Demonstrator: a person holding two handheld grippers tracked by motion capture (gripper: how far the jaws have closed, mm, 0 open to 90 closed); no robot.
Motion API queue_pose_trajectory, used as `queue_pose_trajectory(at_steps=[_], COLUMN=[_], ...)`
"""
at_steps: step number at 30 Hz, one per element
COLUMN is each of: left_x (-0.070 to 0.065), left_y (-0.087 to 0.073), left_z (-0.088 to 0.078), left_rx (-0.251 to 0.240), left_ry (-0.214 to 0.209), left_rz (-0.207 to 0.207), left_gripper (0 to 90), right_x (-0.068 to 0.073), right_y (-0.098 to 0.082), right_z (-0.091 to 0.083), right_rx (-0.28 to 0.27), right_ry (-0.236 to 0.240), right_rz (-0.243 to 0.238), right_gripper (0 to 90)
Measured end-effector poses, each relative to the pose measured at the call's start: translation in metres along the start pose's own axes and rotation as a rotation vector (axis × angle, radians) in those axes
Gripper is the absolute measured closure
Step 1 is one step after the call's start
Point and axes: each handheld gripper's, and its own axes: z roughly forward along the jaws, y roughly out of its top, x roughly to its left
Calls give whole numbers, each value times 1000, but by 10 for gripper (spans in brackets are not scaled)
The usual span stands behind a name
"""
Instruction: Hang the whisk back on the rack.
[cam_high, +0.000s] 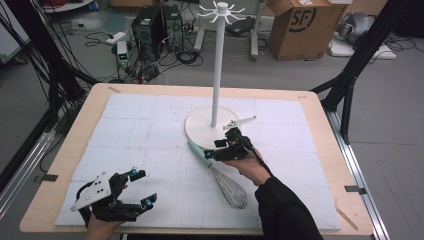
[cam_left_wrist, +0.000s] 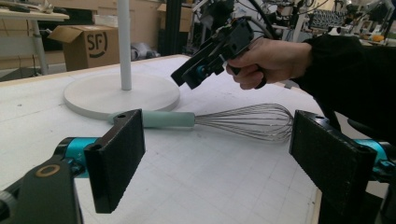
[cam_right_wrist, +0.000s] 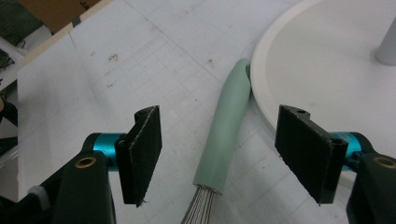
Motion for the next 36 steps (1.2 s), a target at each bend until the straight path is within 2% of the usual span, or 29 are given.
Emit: queue_pose_trajectory(at_steps=[10,16,22,28,32,36], left_x=[0,0,0,0,-1,-1], left_y=[0,0,1,1,1,1], left_z=[-1,0,-1,-1,-2,-2], left_rx=[-12,-17,-20,-26,-33,-35], left_ry=[-4,-9,-10,-10,-14,-14], left_rz=[-3,-10,-12,-13,-15,-14], left_gripper=[188,188,189,189,191,191], right_x=[-5,-5,-1,5,6,9], right_y=[0,-1,6,8,8,8], right_z=[23,31,39,51,53,54], right_rx=[127,180,219,294,304,314], right_ry=[3,0,-5,-53,-70,-99], right_rz=[30,42,27,13,10,-15], right_gripper=[341,357,372,389,415,449])
